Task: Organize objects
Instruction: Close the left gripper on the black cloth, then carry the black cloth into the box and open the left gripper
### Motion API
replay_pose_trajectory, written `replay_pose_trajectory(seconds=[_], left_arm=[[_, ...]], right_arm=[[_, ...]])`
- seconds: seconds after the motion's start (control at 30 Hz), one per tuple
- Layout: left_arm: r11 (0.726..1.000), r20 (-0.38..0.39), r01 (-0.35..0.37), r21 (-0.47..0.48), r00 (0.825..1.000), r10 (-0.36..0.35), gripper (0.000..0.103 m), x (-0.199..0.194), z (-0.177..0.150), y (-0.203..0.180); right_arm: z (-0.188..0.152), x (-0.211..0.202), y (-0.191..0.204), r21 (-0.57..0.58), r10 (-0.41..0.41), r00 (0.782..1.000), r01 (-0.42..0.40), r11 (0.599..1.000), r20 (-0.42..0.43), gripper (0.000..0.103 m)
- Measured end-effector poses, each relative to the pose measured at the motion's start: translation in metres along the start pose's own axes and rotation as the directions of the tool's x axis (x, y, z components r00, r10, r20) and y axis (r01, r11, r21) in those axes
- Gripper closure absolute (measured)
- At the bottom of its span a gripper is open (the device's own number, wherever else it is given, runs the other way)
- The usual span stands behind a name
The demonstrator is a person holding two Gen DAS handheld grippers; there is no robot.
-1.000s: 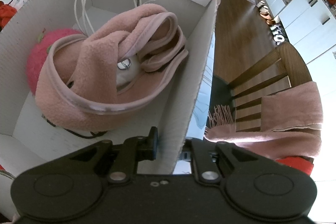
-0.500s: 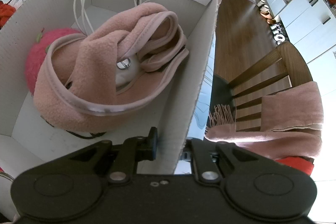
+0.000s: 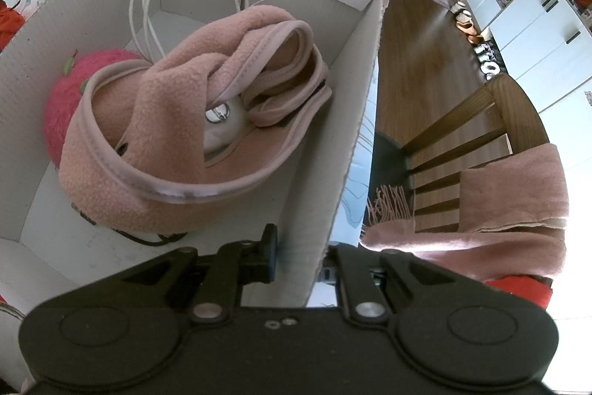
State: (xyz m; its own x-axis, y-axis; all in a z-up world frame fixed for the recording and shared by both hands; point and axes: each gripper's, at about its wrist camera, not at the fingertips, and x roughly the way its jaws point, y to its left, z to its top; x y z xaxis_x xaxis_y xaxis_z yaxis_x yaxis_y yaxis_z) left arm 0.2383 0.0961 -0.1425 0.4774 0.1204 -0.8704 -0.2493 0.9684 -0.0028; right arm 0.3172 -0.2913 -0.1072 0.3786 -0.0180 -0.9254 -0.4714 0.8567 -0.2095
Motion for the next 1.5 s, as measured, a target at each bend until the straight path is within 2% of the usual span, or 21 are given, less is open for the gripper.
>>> replay_pose_trajectory(seconds=[0.13, 0.37, 0.57, 0.83, 1.1, 1.3, 1.5], left_arm=[[1.0, 0.025, 0.023, 0.002, 0.999, -0.024, 0.096, -0.014, 0.0, 0.002], [0.997, 0.089, 0.071, -0.004, 0.994, -0.07, 0.099, -0.047, 0.005, 0.006], [0.993, 0.179, 0.118, -0.004, 0.977, -0.116, 0.099, -0.086, 0.013, 0.009], [0.983, 0.259, 0.184, 0.025, 0.948, -0.184, 0.099, -0.12, 0.026, -0.001], [0.953, 0.297, 0.284, 0.102, 0.906, -0.302, 0.099, -0.152, 0.038, -0.03], [0.908, 0.303, 0.358, 0.216, 0.86, -0.411, 0.099, -0.178, 0.049, -0.066], [0.846, 0.3, 0.408, 0.343, 0.806, -0.51, 0.099, -0.2, 0.06, -0.11]], right_arm=[[-0.001, 0.0, 0.001, -0.003, -0.002, 1.0, 0.002, 1.0, 0.001, 0.091], [-0.002, 0.0, 0.002, -0.004, -0.003, 1.0, 0.003, 1.0, 0.004, 0.091], [-0.002, -0.001, 0.002, -0.005, -0.003, 1.0, 0.003, 1.0, 0.004, 0.091], [-0.002, -0.001, 0.002, -0.007, -0.003, 1.0, 0.003, 1.0, 0.007, 0.092], [-0.002, -0.001, 0.003, -0.012, -0.001, 1.0, 0.001, 1.0, 0.011, 0.092], [-0.002, -0.002, 0.003, -0.013, 0.0, 1.0, 0.0, 1.0, 0.012, 0.092], [-0.002, -0.002, 0.002, -0.012, 0.0, 1.0, 0.0, 1.0, 0.012, 0.092]])
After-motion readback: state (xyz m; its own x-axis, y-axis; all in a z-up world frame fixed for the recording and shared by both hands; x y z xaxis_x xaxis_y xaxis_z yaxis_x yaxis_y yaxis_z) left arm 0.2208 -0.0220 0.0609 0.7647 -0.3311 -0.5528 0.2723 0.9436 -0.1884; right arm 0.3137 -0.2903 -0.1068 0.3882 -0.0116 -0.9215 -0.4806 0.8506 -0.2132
